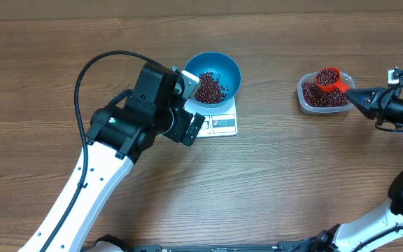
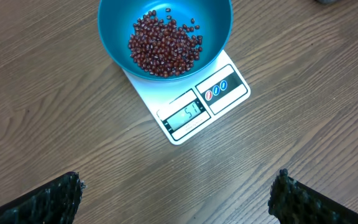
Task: Scoop item into bowl and weigh 150g on scale
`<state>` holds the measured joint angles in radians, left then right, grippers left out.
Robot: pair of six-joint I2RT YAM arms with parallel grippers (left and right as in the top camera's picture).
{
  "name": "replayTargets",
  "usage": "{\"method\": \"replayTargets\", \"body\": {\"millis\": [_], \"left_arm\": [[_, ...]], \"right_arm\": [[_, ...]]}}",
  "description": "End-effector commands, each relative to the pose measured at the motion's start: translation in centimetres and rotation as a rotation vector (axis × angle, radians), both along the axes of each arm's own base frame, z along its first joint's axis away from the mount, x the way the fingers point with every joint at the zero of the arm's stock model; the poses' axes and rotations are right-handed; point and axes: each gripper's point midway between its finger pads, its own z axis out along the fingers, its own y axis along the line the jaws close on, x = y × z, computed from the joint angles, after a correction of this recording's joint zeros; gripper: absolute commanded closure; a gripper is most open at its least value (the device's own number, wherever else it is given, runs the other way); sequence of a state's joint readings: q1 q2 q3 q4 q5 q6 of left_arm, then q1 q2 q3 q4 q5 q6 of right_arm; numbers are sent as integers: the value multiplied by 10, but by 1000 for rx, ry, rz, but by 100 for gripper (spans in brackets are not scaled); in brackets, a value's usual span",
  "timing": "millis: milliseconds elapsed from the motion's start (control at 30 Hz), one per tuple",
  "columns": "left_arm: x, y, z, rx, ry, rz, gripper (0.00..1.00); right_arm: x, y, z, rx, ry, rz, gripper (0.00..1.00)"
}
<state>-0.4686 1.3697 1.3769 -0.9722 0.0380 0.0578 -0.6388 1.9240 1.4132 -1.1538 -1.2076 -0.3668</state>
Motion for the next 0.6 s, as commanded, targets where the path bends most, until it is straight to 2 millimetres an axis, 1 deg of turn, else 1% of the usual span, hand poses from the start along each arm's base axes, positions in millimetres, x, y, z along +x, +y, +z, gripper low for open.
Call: {"method": "replayTargets", "body": {"millis": [0,133,300,500,533,567], "left_arm": [[-1,2,1,-11,1,12,0],[-1,2,1,-11,1,12,0],[-1,2,1,-11,1,12,0],[-1,2,1,-11,1,12,0],[-1,2,1,-11,1,12,0],[-1,2,1,-11,1,12,1]], "right_arm": [[2,11,19,41,-64,19,96],[3,26,31,20,-93,56,96],[9,51,45,9,-115,123,96],[20,91,55,14,-122,216,96],[22,99,55,15,-124,233,96],[26,112,56,18,-125,256,96]]}}
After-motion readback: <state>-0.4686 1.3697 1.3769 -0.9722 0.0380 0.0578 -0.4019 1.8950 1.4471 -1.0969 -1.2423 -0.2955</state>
